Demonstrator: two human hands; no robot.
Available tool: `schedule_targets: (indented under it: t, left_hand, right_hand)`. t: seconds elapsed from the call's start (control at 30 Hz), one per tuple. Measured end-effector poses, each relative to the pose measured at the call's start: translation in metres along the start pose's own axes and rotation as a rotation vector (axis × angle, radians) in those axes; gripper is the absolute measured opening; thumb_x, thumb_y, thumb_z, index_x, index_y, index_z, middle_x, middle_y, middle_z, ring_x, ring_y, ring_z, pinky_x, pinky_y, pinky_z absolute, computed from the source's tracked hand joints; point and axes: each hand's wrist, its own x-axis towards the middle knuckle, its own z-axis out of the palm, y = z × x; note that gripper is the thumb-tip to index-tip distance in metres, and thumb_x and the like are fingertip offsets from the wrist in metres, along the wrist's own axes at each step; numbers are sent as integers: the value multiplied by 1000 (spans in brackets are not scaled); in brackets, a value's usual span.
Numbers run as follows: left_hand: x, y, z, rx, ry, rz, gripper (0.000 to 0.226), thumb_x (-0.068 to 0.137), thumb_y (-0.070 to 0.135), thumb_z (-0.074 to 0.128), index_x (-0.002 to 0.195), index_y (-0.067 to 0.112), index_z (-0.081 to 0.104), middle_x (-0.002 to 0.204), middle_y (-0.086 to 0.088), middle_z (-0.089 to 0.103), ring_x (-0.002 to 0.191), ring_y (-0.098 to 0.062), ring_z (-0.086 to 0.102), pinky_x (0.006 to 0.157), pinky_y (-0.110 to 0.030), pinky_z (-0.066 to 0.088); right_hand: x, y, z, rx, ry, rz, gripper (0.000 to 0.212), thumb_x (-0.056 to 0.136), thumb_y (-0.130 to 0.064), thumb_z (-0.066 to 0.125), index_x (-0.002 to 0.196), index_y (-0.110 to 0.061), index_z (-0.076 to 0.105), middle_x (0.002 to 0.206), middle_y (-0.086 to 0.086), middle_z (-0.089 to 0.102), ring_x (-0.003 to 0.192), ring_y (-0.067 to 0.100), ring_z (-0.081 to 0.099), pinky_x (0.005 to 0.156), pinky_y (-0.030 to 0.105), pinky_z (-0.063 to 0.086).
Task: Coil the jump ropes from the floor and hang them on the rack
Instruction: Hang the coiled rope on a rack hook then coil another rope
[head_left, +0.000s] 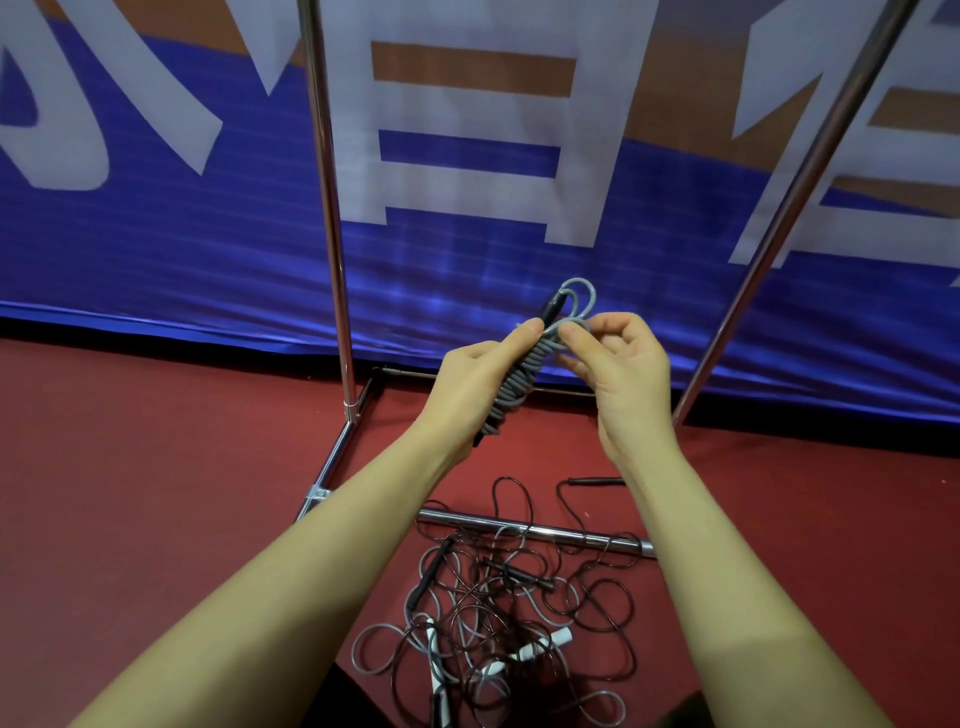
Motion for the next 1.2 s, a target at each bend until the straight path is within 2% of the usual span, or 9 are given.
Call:
schedule_targets:
  t: [0.13,0.37,0.5,0.6,0.73,0.8,0.9,1.03,1.2]
  left_hand:
    - [0,-3,-1,-7,59,23,47,75,54,70,79,8,61,68,-13,46,49,-19,36,41,-22,26]
    - [4,-8,-5,66,174,36,53,73,63,68,75,10,59,62,-11,48,48,-19,37,41,-25,30]
    - [4,-9,-7,122,107,40,46,78,56,67,61,15,53,56,-5,47,47,-18,38,43,-24,30]
    - [1,-9,-4,88,15,42,45,80,55,66,70,12,56,62,-9,48,56,-20,41,44,-24,29]
    - [-2,-8,-1,69,-52,49,47,81,55,64,85,9,61,69,-12,48,56,-21,41,42,-21,30]
    - [-2,-7,-1,72,-39,50,45,81,54,64,83,10,60,69,-13,48,58,-22,41,42,-22,30]
    - [-3,-6,-2,70,-36,50,43,82,53,64,79,10,58,68,-12,51,57,-21,44,41,-21,31]
    - [-5,-8,-3,75,-69,47,42,81,54,63,77,12,60,63,-7,54,53,-21,47,42,-22,33]
    - [-6,-9,-4,51,-120,28,45,76,55,65,81,10,60,66,-9,54,50,-20,49,44,-23,36]
  right_hand:
    - [-3,2,1,-89,47,-40,20,81,-3,70,85,-16,55,81,-3,62,69,1,63,64,19,49]
    - [-3,3,-1,-185,14,-103,17,82,0,69,76,-15,61,71,-4,61,62,1,56,59,16,45]
    - [0,4,-8,-275,-4,-190,19,83,-4,68,79,-22,64,86,-2,63,78,4,58,76,21,47]
    - [3,5,-10,-200,36,-172,21,83,-6,69,78,-26,65,90,-1,63,82,8,58,85,29,47]
    - [2,8,-6,-57,21,-133,19,86,1,63,84,-17,60,79,-6,64,73,6,59,75,28,49]
    - [1,9,-4,-8,24,-108,23,87,2,62,94,-19,56,78,2,64,70,8,60,71,24,47]
    - [4,7,-4,57,29,-34,25,87,2,61,101,-18,56,72,-3,68,68,5,61,68,18,45]
    - [4,5,-5,92,-12,53,9,88,-2,60,87,-10,64,67,-9,68,65,3,58,70,19,43]
    - [5,5,-9,-15,11,-13,13,85,-2,64,78,-12,62,64,-8,63,63,6,54,71,21,44]
